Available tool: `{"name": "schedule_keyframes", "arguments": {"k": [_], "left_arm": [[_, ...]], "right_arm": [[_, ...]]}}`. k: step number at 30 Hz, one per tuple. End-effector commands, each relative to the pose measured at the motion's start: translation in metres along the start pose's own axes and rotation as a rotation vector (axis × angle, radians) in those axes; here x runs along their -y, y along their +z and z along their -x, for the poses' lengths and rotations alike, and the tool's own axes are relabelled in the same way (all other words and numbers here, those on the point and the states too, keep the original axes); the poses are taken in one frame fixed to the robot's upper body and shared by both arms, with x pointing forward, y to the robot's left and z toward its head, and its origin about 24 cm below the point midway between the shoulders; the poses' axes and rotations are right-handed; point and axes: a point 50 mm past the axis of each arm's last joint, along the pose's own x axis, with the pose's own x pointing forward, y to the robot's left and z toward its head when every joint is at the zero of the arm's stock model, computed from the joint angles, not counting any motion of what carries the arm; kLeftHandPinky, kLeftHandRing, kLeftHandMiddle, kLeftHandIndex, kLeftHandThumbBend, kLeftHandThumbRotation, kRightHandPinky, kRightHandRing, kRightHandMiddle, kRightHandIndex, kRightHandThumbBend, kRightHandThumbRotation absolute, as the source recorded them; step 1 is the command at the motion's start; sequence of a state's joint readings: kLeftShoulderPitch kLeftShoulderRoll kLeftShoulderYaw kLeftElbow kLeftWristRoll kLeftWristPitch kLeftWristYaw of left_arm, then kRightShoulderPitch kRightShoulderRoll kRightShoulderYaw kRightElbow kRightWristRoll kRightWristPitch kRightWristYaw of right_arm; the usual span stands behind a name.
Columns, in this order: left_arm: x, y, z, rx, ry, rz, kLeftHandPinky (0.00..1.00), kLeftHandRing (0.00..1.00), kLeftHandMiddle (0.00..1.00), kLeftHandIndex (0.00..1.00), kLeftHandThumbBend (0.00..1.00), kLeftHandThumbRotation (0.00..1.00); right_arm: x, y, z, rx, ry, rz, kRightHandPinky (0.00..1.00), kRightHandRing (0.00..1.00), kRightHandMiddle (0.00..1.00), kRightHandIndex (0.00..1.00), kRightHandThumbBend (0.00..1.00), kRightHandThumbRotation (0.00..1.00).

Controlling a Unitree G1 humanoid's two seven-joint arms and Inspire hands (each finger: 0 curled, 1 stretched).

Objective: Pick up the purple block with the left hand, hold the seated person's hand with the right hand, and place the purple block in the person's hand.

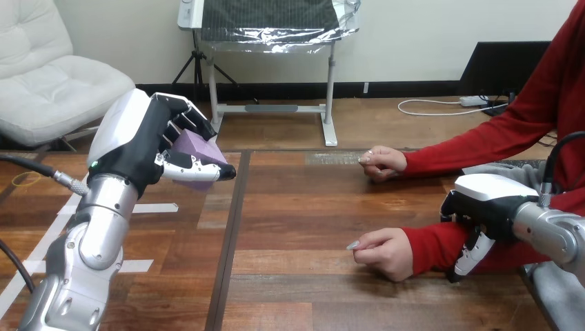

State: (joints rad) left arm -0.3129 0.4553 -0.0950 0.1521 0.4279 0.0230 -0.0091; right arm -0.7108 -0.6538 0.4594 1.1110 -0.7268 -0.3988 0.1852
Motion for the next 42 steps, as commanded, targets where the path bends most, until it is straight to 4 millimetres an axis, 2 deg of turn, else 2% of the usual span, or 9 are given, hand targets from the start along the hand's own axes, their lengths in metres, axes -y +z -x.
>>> {"name": "schedule_keyframes", "arguments": {"k": [1,14,28,37,42], "left_arm": [[-0.022,0.021,-0.01,0.087,0.093,0.012,0.35,0.36,0.42,0.42,0.76,0.0],[-0.022,0.021,-0.01,0.086,0.092,0.031,0.36,0.36,0.42,0.42,0.75,0.0],[-0.019,0.02,-0.011,0.095,0.091,0.055,0.36,0.36,0.42,0.42,0.74,0.0],[-0.015,0.02,-0.011,0.095,0.097,0.088,0.37,0.37,0.42,0.41,0.73,0.0],[-0.011,0.019,-0.012,0.093,0.102,0.117,0.37,0.37,0.42,0.41,0.73,0.0]], "right_arm": [[-0.012,0.012,-0.009,0.013,0.046,-0.007,0.22,0.3,0.39,0.42,0.83,0.14],[-0.004,0.013,-0.007,0.038,0.013,-0.06,0.24,0.3,0.37,0.37,0.85,0.17],[0.015,0.014,-0.002,0.096,-0.086,-0.11,0.31,0.36,0.41,0.39,0.87,0.18],[0.03,0.015,0.002,0.137,-0.151,-0.142,0.31,0.36,0.41,0.4,0.88,0.16],[0.037,0.015,0.005,0.158,-0.182,-0.161,0.26,0.31,0.37,0.37,0.87,0.19]]}}
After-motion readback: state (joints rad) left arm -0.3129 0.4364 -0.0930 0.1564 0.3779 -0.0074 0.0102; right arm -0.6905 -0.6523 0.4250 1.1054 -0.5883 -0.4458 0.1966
